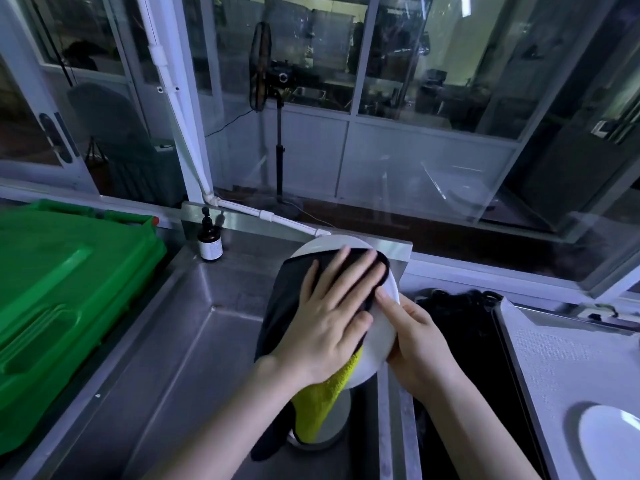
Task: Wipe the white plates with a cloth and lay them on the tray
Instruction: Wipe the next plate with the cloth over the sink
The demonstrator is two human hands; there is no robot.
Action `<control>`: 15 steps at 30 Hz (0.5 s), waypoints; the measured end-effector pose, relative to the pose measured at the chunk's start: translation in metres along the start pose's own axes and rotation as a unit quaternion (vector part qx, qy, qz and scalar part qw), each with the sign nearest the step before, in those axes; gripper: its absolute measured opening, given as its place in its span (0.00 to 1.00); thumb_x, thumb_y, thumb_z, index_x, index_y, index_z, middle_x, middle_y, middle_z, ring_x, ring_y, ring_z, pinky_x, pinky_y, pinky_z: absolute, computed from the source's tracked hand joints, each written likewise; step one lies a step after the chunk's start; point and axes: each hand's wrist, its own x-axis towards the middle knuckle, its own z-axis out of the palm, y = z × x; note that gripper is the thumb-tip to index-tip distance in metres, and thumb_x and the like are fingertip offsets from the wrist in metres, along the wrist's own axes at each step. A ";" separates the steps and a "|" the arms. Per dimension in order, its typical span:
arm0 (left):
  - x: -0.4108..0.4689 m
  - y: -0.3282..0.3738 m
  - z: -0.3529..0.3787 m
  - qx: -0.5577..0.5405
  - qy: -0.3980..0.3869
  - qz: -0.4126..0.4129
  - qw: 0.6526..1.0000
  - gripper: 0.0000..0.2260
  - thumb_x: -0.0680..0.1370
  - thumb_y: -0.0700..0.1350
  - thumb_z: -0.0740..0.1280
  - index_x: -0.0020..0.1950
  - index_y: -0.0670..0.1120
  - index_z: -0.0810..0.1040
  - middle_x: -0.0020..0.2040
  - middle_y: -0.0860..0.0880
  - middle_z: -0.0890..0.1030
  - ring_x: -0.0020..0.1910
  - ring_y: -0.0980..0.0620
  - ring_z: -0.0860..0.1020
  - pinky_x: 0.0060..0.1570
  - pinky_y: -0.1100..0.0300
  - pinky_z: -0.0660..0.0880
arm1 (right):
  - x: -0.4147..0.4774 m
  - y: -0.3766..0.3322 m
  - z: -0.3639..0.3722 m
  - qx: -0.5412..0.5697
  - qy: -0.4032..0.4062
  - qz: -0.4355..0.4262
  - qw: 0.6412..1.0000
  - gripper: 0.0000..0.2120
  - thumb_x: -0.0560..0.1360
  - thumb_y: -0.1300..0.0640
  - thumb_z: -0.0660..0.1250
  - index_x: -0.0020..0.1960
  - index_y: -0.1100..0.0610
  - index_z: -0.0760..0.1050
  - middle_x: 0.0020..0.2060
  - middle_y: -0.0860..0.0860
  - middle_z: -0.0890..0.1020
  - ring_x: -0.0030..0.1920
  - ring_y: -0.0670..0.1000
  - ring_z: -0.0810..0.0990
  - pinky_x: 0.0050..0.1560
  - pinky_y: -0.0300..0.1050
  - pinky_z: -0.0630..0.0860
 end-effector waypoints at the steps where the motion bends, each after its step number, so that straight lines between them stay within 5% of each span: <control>1: 0.000 -0.001 -0.001 0.010 -0.012 0.018 1.000 0.25 0.81 0.48 0.53 0.80 0.51 0.59 0.81 0.56 0.54 0.80 0.50 0.50 0.74 0.38 0.52 | 0.001 0.001 -0.001 0.001 -0.006 0.006 1.000 0.16 0.76 0.48 0.68 0.55 0.60 0.83 0.49 0.62 0.85 0.48 0.56 0.85 0.44 0.44 0.81; 10: 0.019 -0.044 -0.014 -0.084 0.057 -0.109 0.989 0.22 0.82 0.45 0.56 0.77 0.46 0.65 0.77 0.51 0.65 0.76 0.54 0.62 0.74 0.48 0.61 | 0.000 -0.002 -0.016 -0.005 -0.008 -0.005 1.000 0.17 0.75 0.50 0.69 0.56 0.61 0.84 0.53 0.63 0.85 0.52 0.59 0.85 0.48 0.47 0.82; 15: -0.005 -0.043 -0.007 -0.182 0.092 -0.166 0.965 0.24 0.81 0.43 0.55 0.78 0.48 0.61 0.79 0.55 0.60 0.79 0.56 0.55 0.77 0.53 0.54 | 0.002 -0.013 -0.022 0.052 0.031 -0.026 0.998 0.18 0.76 0.51 0.68 0.59 0.63 0.82 0.58 0.62 0.83 0.56 0.59 0.84 0.54 0.50 0.82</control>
